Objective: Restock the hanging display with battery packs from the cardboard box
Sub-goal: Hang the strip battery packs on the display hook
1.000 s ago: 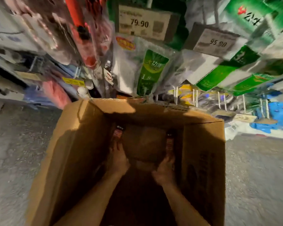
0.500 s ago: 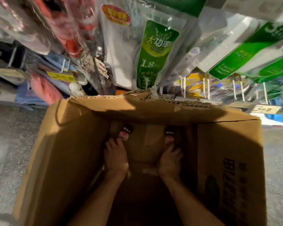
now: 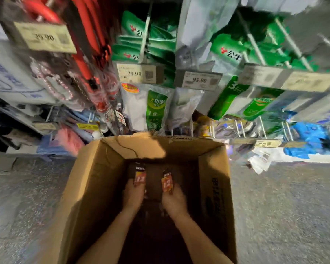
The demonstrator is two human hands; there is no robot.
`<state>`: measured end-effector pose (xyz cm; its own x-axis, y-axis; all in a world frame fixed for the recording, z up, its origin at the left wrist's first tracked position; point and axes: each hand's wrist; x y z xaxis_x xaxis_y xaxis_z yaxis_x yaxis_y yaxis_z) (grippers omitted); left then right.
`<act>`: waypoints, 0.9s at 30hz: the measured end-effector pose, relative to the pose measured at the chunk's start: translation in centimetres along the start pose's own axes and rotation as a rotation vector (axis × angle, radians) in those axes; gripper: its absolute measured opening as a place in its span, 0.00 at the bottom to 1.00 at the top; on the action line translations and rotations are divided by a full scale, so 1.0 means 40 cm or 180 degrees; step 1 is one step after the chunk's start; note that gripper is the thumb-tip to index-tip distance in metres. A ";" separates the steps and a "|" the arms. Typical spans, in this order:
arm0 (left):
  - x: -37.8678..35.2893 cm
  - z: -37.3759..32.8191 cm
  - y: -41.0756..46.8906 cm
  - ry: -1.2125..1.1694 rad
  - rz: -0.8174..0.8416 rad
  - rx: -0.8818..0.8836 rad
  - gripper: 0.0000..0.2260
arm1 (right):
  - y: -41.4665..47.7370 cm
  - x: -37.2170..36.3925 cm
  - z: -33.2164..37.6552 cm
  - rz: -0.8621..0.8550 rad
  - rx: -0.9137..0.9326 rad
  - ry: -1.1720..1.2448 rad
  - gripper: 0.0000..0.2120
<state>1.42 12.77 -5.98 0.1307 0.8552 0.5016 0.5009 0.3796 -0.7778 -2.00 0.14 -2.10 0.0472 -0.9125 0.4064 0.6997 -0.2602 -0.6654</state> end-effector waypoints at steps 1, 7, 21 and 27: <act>0.018 -0.009 -0.047 -0.0193 0.0106 -0.0049 0.11 | -0.047 0.028 0.022 -0.0063 0.0183 0.0218 0.16; 0.142 -0.061 -0.461 -0.0875 0.0673 -0.0728 0.02 | -0.328 0.248 0.063 0.0046 0.0925 0.1302 0.08; -0.118 -0.155 -1.356 -0.1140 0.0708 -0.2491 0.11 | -0.820 0.968 -0.047 -0.1647 0.3003 0.1089 0.30; -0.184 -0.262 -1.614 -0.1181 0.0656 -0.3227 0.13 | -0.968 1.220 -0.059 -0.2235 0.3318 0.1172 0.35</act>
<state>-22.91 -21.75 44.52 0.1122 0.9863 0.1207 0.9917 -0.1035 -0.0762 -28.47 -35.08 42.00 -0.6312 -0.7586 0.1619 0.7224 -0.4989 0.4787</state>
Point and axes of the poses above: each hand's wrist, its own y-axis towards the middle knuckle, its own x-axis out of the back of the hand, z = x × y, and after that the axes turned 14 degrees about x, right-handed
